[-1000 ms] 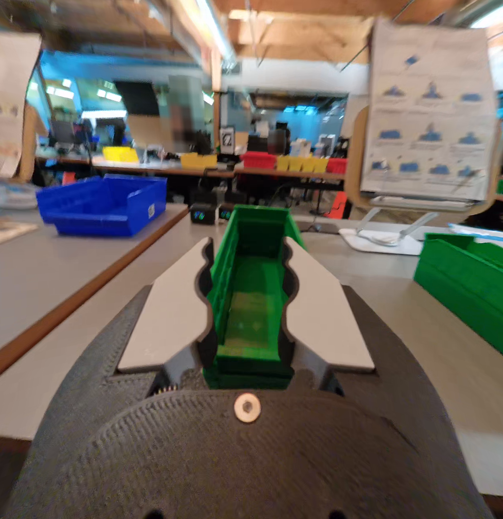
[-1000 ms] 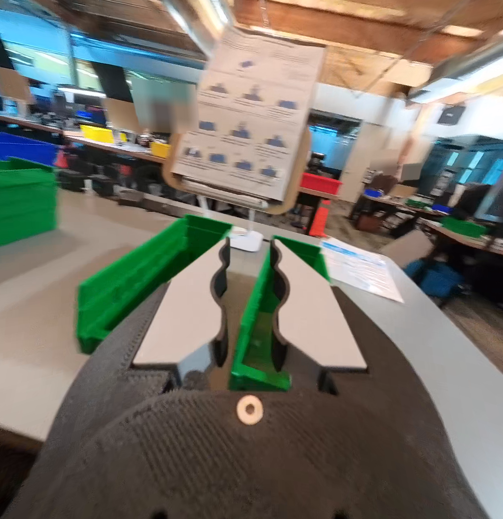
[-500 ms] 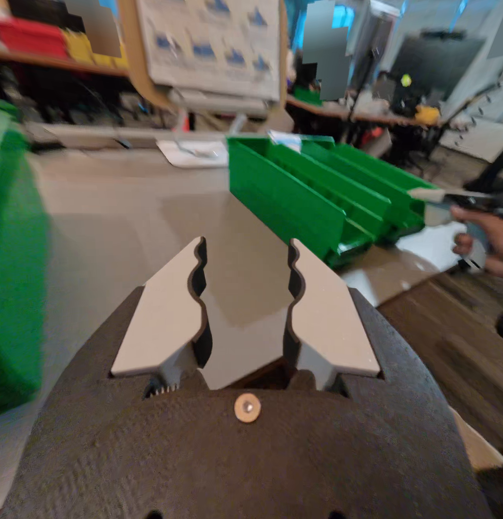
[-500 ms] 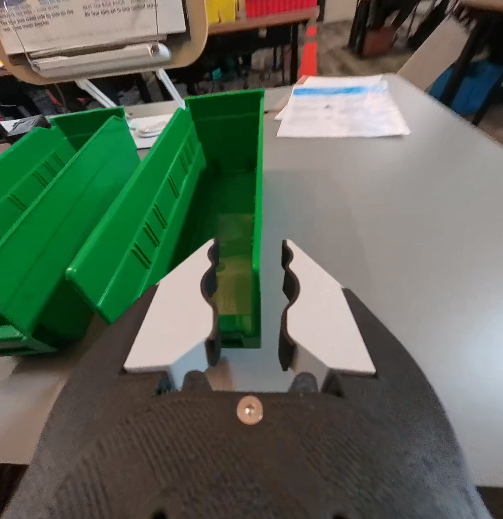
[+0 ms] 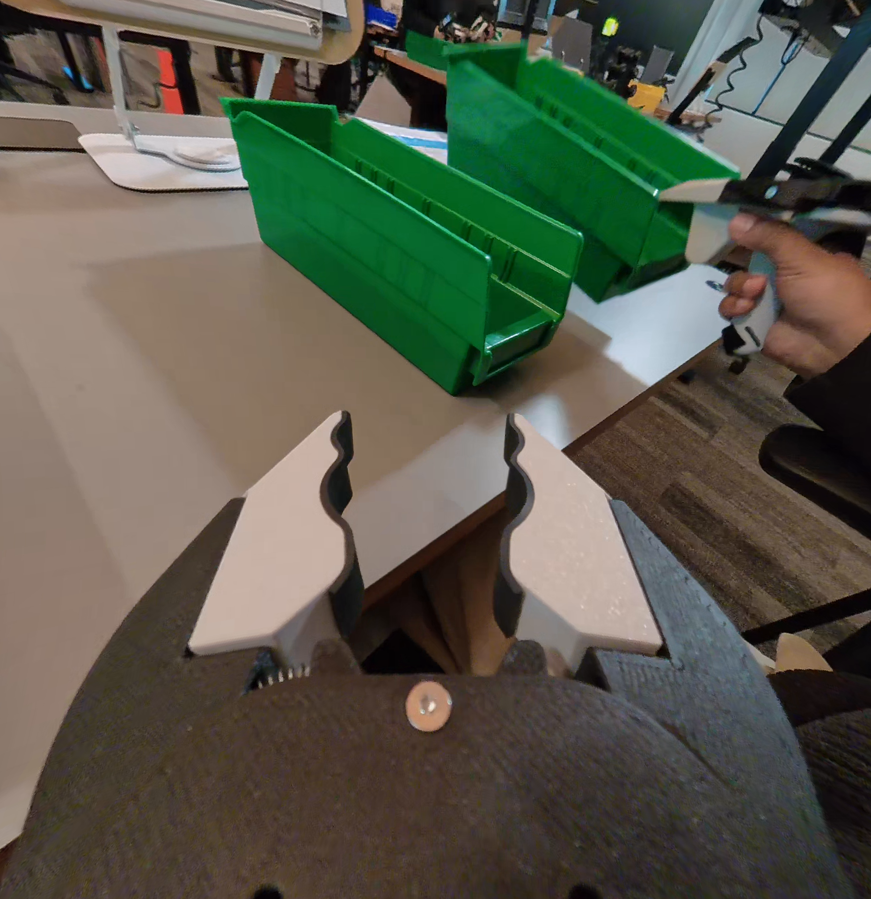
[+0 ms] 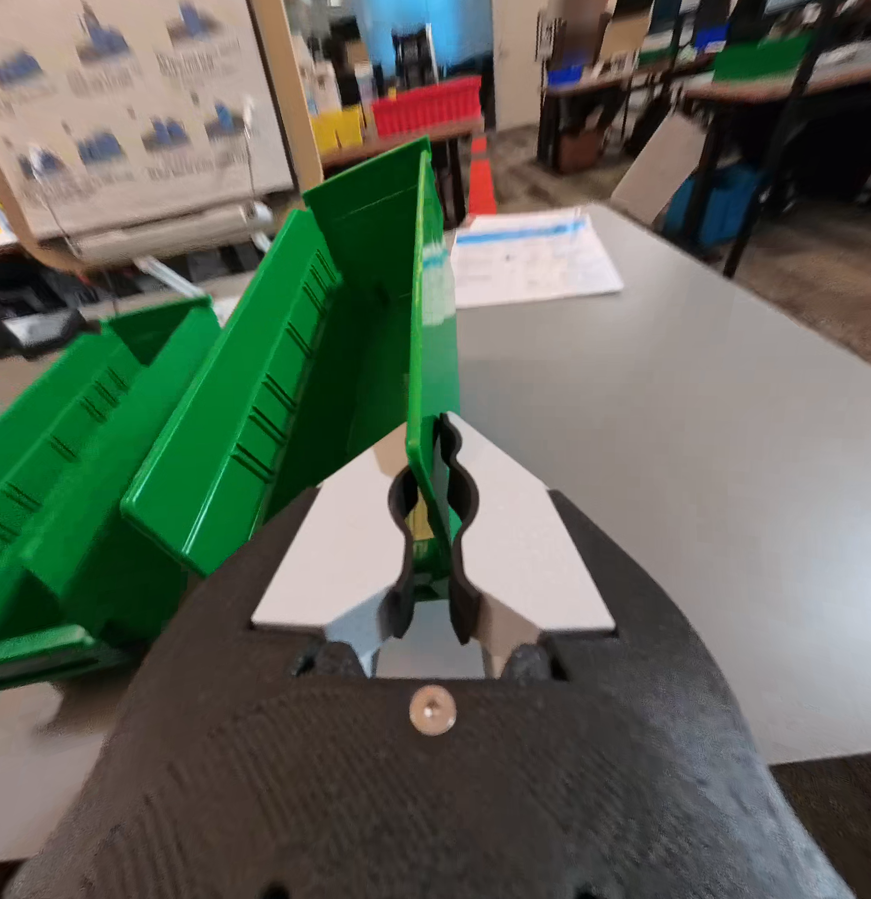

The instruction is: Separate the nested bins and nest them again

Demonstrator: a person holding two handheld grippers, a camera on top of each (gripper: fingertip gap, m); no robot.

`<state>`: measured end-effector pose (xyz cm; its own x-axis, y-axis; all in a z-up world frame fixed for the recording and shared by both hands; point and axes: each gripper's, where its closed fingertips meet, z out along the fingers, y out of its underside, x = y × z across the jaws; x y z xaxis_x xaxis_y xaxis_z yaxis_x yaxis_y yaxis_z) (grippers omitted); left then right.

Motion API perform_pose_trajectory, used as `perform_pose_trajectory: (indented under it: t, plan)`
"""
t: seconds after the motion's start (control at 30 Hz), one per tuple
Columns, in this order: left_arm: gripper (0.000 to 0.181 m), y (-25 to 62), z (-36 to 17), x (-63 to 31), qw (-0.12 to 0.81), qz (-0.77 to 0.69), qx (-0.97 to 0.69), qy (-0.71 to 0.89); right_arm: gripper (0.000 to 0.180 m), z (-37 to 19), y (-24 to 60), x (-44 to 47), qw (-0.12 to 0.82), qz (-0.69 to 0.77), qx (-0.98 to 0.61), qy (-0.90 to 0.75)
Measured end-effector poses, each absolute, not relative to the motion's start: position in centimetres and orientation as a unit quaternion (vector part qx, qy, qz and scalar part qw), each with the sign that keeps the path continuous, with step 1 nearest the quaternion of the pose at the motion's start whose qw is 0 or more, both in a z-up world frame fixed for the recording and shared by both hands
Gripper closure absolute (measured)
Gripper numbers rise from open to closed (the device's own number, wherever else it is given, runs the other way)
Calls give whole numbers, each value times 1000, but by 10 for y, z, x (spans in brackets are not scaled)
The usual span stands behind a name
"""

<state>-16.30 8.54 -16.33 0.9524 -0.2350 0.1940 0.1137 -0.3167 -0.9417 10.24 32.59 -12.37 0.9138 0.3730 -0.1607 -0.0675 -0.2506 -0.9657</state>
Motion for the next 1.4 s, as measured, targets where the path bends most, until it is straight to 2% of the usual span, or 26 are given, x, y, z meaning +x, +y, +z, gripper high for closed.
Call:
perform_pose_trajectory:
  t: [0.03, 0.2, 0.33, 0.57, 0.77, 0.8, 0.87, 1.0, 1.17, 1.33, 1.4]
  plan:
    - [120, 85, -163, -160, 585, -147, -796, 43, 176, -110, 321, 103, 620, 194, -754, -91]
    - [120, 82, -150, -141, 612, -160, -772, 60, 177, -45, 271, 72, 693, 258, -664, -108]
    - [120, 77, -141, -122, 623, -185, -758, 53, 177, -20, 217, 10, 694, 317, -623, -172]
    - [103, 63, -110, -100, 671, -218, -707, 41, 176, -38, 144, -71, 670, 362, -599, -247]
    - [100, 64, -102, -136, 700, -183, -689, -37, 176, -53, 115, -103, 680, 337, -585, -287]
    - [105, 62, -101, -138, 703, -186, -686, -34, 176, -55, 114, -105, 677, 340, -592, -278]
    - [133, 60, -95, -143, 716, -180, -673, -41, 176, -64, 114, -110, 671, 328, -607, -271]
    - [140, 60, -92, -158, 724, -152, -670, -60, 174, -78, 112, -116, 662, 319, -618, -278]
    - [156, 60, -92, -169, 726, -135, -672, -63, 165, -67, 100, -121, 695, 286, -576, -322]
    - [177, 63, -92, -197, 722, -104, -676, -101, 143, -66, 76, -135, 708, 282, -517, -390]
    - [181, 64, -89, -210, 724, -117, -671, -107, 135, -62, 59, -141, 712, 306, -481, -410]
